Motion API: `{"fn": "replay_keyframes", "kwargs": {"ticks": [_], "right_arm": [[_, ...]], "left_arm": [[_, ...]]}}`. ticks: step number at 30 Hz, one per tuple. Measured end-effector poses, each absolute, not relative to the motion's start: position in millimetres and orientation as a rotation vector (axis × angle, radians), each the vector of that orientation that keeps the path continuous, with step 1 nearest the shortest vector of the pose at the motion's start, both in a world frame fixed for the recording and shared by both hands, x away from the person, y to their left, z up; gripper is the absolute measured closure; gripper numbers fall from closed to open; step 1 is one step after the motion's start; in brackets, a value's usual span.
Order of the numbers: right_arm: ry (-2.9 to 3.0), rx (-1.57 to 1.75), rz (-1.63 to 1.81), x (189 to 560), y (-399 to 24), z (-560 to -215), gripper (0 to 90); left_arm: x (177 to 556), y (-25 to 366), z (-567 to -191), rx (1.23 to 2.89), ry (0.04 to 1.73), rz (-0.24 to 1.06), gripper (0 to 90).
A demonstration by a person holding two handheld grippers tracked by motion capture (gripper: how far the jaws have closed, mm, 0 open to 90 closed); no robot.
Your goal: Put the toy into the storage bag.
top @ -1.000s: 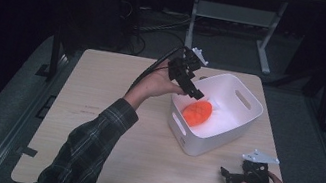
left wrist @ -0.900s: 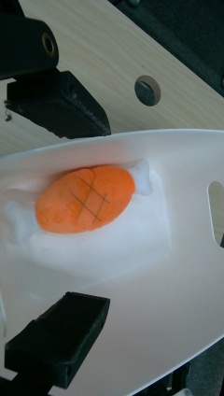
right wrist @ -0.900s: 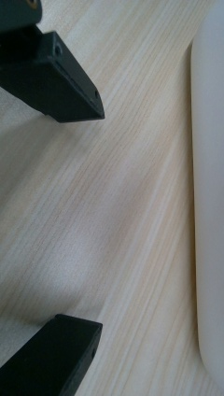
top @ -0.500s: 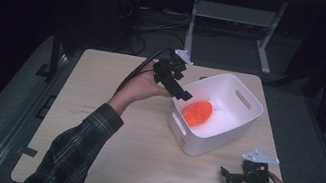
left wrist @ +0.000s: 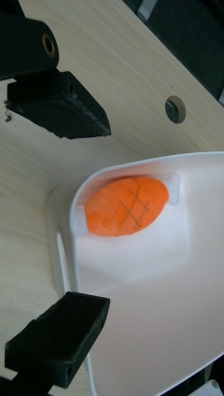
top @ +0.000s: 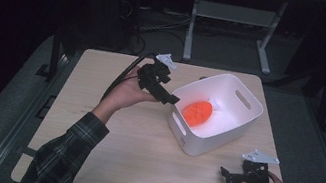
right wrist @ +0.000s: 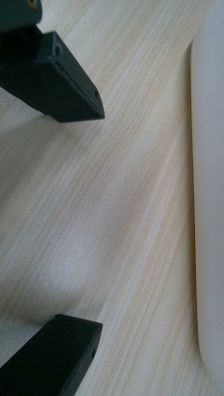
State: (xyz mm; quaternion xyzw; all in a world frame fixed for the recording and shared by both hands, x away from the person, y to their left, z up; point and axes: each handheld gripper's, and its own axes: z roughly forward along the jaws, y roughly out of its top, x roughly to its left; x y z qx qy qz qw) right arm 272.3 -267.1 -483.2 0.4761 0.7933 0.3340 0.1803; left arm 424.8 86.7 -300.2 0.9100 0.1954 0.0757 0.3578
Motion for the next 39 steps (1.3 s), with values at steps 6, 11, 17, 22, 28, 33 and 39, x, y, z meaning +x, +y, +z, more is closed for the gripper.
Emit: {"fn": "replay_keyframes", "kwargs": {"ticks": [6,11,17,22,28,33,39], "right_arm": [[2.241,1.343,0.943,272.4,-267.2,-483.3,0.6],[2.241,1.344,0.943,272.4,-267.2,-483.3,0.6],[2.241,1.344,0.942,272.4,-267.2,-483.3,0.6],[2.242,1.343,0.942,272.4,-267.3,-483.3,0.6],[2.242,1.342,0.942,272.5,-267.3,-483.4,0.6],[2.241,1.343,0.942,272.5,-267.3,-483.3,0.6],[2.241,1.342,0.941,272.5,-267.3,-483.3,0.6]], "left_arm": [[413.3,102.2,-308.7,2.332,0.52,0.215,14.1],[406.2,113.2,-315.1,2.326,0.537,0.222,14.1],[397.8,127.6,-322.1,2.304,0.56,0.236,14.1],[389.9,138.7,-327.6,2.279,0.586,0.246,14.1],[379.7,152.6,-335.8,2.262,0.603,0.254,14.2],[369.4,166.3,-345.4,2.246,0.62,0.258,14.2],[359.0,181.1,-357.5,2.229,0.645,0.255,14.3]]}}
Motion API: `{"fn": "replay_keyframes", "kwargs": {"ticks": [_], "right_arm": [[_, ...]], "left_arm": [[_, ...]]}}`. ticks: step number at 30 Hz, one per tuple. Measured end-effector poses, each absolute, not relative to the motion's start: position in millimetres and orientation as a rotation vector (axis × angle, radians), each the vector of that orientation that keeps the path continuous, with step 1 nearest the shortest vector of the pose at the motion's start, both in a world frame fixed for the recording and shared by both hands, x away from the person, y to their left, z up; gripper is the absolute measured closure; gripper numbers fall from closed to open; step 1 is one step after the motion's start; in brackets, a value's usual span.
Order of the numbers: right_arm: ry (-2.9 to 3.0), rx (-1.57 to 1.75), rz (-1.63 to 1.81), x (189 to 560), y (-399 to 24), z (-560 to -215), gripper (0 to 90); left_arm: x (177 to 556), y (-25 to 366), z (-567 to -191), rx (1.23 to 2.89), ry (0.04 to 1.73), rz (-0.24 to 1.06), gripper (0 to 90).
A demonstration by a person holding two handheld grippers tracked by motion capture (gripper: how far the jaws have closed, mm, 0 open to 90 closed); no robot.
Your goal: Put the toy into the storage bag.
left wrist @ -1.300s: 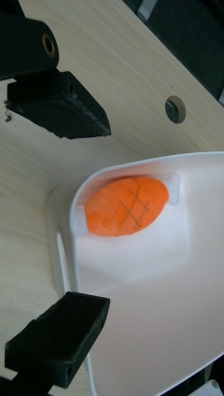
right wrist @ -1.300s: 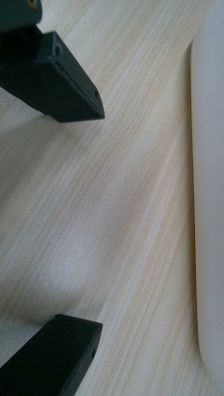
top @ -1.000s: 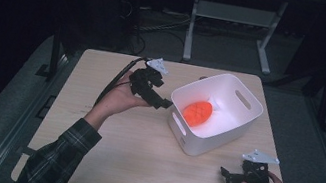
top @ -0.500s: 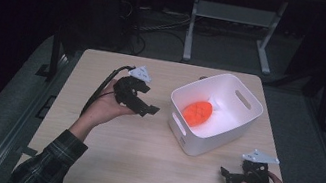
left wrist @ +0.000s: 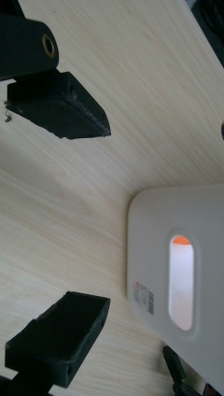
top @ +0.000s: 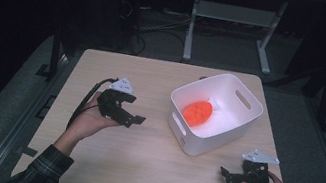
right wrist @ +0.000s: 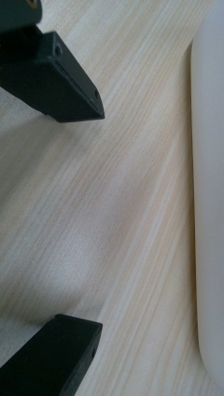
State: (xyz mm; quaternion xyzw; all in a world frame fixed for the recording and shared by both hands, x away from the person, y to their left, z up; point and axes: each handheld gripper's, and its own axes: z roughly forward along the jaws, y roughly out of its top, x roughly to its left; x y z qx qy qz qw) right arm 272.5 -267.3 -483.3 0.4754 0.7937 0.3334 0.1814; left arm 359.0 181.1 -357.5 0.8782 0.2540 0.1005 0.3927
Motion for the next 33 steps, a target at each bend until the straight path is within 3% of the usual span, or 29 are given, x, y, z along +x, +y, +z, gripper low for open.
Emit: {"fn": "replay_keyframes", "kwargs": {"ticks": [33], "right_arm": [[2.241,1.343,0.942,272.4,-267.2,-483.4,0.5]], "left_arm": [[296.8,245.6,-420.6,2.173,0.763,0.377,14.4]]}}
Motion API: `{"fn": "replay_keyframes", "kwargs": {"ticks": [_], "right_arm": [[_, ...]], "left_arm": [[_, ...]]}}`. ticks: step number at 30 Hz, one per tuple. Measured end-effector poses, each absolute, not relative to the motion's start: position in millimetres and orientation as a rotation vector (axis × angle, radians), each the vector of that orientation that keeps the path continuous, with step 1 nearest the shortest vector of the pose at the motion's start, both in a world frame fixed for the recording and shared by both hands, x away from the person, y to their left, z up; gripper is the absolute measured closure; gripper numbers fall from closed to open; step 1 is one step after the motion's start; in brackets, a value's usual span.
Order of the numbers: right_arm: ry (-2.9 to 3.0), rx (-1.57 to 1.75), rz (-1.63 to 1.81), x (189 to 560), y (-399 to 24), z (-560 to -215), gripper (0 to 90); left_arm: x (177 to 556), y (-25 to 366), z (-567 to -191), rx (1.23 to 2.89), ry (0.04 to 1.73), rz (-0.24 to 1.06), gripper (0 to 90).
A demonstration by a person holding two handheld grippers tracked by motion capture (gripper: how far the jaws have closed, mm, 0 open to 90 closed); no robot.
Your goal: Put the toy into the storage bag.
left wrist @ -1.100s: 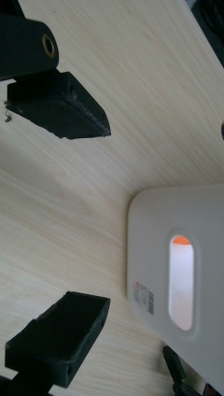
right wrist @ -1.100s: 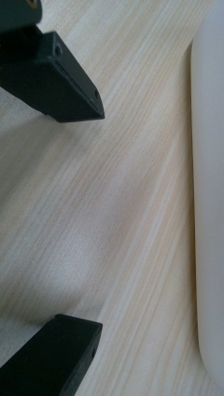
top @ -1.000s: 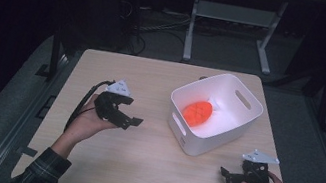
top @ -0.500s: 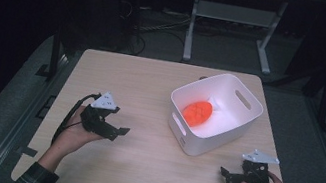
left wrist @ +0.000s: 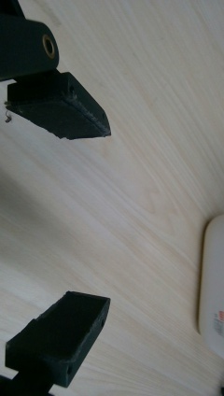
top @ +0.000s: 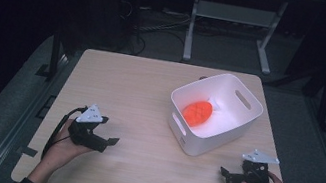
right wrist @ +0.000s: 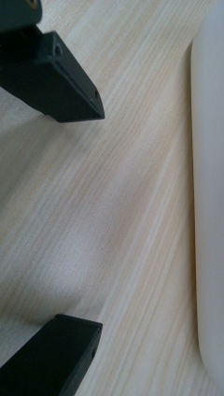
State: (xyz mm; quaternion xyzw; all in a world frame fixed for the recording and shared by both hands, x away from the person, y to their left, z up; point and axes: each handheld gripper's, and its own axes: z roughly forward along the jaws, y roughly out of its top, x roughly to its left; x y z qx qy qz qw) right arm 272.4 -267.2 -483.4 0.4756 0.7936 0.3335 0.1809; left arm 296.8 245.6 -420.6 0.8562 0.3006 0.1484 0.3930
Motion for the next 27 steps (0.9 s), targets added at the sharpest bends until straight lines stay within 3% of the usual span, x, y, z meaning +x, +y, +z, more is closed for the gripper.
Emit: {"fn": "replay_keyframes", "kwargs": {"ticks": [13,27], "right_arm": [[2.241,1.343,0.942,272.4,-267.2,-483.4,0.6],[2.241,1.342,0.942,272.4,-267.2,-483.4,0.6]], "left_arm": [[277.8,271.0,-460.2,2.226,0.884,0.366,14.1],[275.2,276.0,-474.6,2.208,0.869,0.38,12.8]]}}
